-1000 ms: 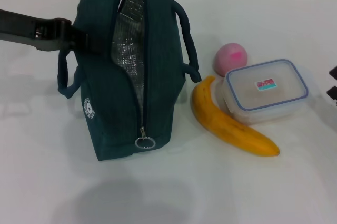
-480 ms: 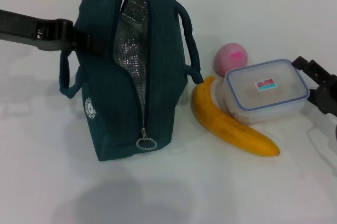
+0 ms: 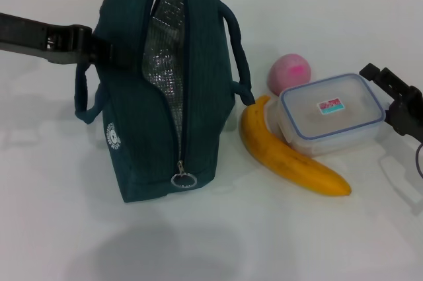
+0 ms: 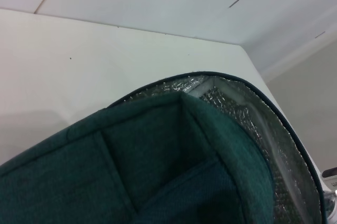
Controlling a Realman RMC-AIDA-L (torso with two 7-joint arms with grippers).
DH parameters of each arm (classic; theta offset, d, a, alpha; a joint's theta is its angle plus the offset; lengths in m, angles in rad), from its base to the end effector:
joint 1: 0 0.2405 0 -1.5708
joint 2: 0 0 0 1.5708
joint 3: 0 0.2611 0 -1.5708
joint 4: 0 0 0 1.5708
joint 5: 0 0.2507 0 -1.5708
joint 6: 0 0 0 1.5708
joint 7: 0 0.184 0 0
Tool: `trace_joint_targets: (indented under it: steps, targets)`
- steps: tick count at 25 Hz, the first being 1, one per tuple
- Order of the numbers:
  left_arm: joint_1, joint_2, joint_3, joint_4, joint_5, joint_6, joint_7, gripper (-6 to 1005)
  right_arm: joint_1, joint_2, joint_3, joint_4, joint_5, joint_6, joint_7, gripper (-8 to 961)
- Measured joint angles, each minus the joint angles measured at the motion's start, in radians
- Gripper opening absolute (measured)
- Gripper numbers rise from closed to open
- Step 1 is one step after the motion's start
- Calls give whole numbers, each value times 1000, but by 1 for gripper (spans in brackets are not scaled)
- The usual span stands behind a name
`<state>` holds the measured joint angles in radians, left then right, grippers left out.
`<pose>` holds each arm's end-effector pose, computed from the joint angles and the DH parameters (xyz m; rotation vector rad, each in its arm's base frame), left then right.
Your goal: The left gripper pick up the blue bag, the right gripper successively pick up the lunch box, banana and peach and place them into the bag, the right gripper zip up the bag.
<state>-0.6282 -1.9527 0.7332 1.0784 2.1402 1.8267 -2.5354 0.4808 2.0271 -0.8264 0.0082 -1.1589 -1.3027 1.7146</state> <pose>-0.2135 0.4040 0.0753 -2.5637 -1.5908 -0.4261 0.3438 0.3604 -0.0724 -1.6152 1.8364 1.3981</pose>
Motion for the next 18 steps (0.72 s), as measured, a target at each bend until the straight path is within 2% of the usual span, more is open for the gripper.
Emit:
trace_joint_targets:
  steps: [7, 10, 15, 18]
  targets:
    - [-1, -1, 0, 0, 0, 0, 0, 38, -5, 0, 0, -6, 6, 1, -5, 849]
    - [-1, 0, 0, 1, 0, 0, 0, 37, -2, 0, -2, -7, 2, 7, -7, 663]
    - [-3, 3, 0, 0, 0, -1, 0, 37, -1, 1, -1, -9, 3, 4, -8, 418]
    - [-5, 4, 0, 0, 0, -2, 0, 37, -1, 1, 3, -9, 5, 4, -9, 317]
